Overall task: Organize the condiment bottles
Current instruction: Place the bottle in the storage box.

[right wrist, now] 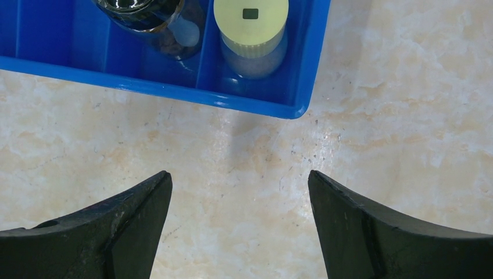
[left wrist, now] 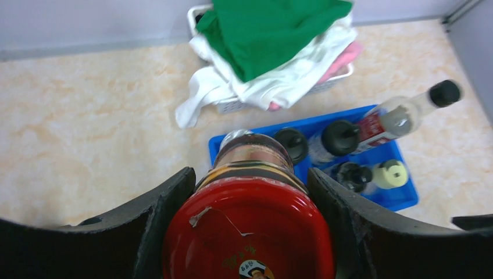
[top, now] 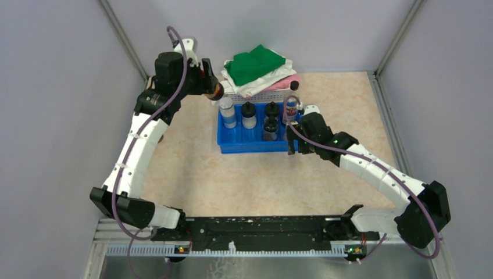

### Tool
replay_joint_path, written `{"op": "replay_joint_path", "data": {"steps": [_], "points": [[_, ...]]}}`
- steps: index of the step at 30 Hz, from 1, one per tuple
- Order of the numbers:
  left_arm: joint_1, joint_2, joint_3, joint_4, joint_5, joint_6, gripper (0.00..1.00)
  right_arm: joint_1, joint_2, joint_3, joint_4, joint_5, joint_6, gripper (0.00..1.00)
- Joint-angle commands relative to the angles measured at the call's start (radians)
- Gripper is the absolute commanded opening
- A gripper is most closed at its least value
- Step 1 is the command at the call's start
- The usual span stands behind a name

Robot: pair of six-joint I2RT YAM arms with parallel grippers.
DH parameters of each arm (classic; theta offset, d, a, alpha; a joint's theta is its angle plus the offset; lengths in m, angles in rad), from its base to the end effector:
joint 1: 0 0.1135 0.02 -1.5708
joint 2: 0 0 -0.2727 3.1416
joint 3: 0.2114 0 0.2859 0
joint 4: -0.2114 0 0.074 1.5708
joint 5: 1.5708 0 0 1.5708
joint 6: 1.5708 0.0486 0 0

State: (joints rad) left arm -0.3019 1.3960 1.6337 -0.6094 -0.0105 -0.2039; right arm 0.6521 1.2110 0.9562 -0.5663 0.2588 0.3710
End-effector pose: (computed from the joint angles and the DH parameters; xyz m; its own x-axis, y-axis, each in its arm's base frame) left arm 0.3289 -0.1019 0.4616 -0.3979 -0.0881 -0.9132 0.2118 0.9597 -0.1849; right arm 0.2397 0.1673 0.2678 -0.7046 -0.0970 -0.7030 -0.2066 0.9757 0.0725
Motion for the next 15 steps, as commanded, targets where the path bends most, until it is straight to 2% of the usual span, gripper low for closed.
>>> {"op": "replay_joint_path", "data": {"steps": [1, 11, 15], "points": [[0.0, -0.041, 0.142, 0.005, 0.131, 0.011, 0.0, 0.006, -0.037, 0.011, 0.022, -0.004, 0.016, 0.86], [0.0, 0.029, 0.245, -0.176, 0.29, 0.032, 0.02, 0.007, -0.054, 0.065, -0.027, 0.026, -0.007, 0.86], [-0.004, 0.084, 0.237, -0.254, 0.318, 0.069, 0.02, 0.007, -0.06, 0.085, -0.041, 0.037, -0.015, 0.86]]}}
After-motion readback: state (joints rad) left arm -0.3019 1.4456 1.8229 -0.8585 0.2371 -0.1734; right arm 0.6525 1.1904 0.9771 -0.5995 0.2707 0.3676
